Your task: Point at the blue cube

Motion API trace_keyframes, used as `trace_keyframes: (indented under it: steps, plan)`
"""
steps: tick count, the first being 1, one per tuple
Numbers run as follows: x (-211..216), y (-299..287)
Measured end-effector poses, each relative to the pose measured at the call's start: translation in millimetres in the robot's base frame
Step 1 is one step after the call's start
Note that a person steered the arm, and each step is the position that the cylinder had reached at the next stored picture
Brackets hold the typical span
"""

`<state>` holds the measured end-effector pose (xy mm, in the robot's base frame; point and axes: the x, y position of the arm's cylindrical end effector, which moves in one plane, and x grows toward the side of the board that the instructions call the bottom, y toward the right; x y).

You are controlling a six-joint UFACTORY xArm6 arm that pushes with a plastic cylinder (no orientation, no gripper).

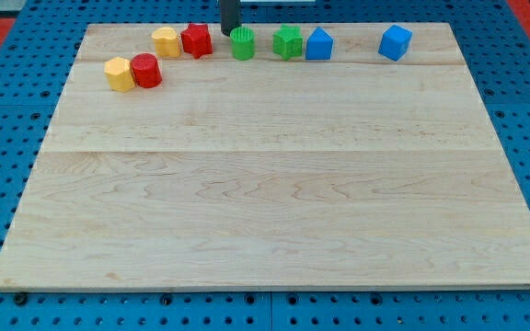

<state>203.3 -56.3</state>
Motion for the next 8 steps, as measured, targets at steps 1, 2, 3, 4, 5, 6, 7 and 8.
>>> trace_keyframes:
  steps: [1,2,3,4,5,6,7,8]
  plan:
    - [-10.4,10.9]
    - [-10.0,43.0]
    - [-10.6,81.5]
    - [-11.2,133.7]
    - [-10.9,171.1]
    - [-11.7,197.9]
    - [-11.9,260.8]
    - [-11.6,299.5]
